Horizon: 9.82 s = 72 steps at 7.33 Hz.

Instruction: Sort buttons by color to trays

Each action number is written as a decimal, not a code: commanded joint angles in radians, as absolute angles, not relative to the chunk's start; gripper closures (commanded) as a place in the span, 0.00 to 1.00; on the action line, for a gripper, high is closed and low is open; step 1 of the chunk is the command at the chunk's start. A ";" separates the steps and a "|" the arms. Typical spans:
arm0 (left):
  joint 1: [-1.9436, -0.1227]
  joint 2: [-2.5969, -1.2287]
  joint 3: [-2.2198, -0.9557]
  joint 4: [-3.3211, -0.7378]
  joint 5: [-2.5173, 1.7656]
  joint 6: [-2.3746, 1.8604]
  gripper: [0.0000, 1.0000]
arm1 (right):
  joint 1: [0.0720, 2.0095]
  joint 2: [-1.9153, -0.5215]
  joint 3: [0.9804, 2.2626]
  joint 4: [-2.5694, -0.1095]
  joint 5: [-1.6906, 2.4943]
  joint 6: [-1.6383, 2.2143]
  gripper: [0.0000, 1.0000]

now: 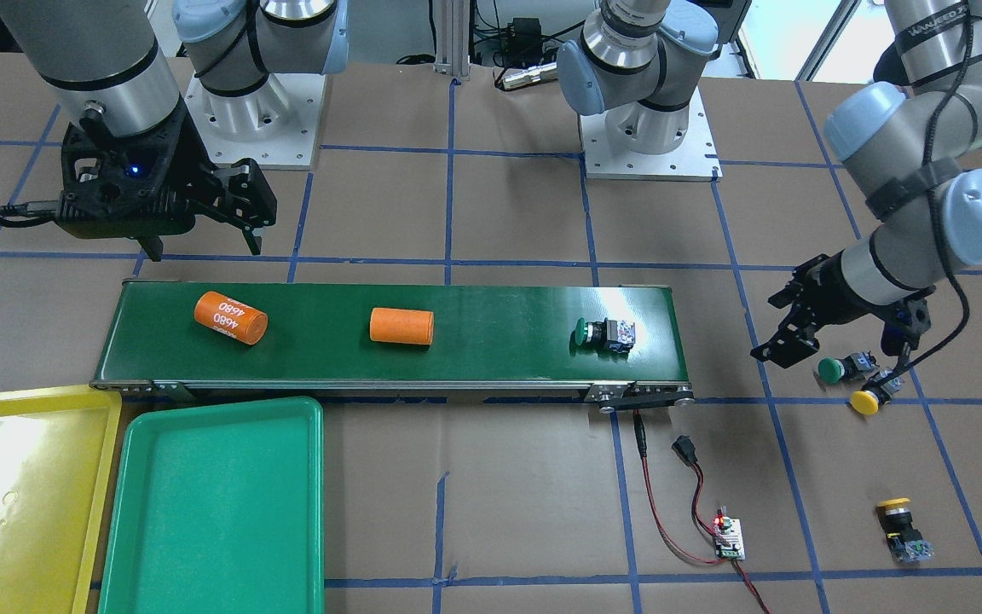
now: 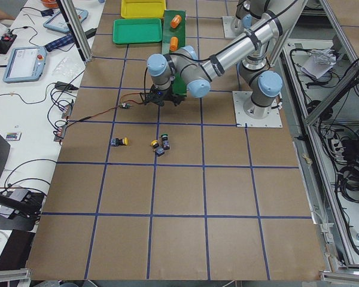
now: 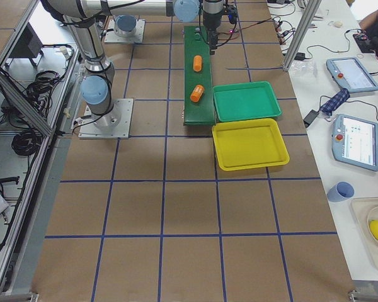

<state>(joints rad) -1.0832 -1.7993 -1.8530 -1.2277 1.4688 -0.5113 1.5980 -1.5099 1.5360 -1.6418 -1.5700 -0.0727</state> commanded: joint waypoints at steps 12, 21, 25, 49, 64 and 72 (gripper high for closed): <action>-1.103 -2.430 -1.129 -1.180 1.586 0.273 0.00 | 1.571 -1.557 1.548 -1.629 -1.635 -0.063 0.00; -1.140 -2.300 -1.135 -1.436 1.527 -0.159 0.95 | 1.569 -1.558 1.657 -1.766 -1.675 0.057 0.00; -1.167 -2.122 -1.285 -1.624 1.443 -0.558 1.00 | 1.578 -1.572 1.657 -1.772 -1.674 0.023 0.00; -0.967 -1.917 -1.753 -1.220 1.528 -0.433 0.00 | 1.565 -1.534 2.118 -2.230 -1.618 -1.158 0.16; -0.931 -2.006 -1.772 -1.187 1.649 -0.460 0.00 | 1.606 -1.421 2.106 -2.292 -1.563 -1.483 0.04; -0.939 -2.027 -1.756 -1.171 1.665 -0.436 1.00 | 1.706 -1.359 2.049 -2.349 -1.578 -1.374 0.41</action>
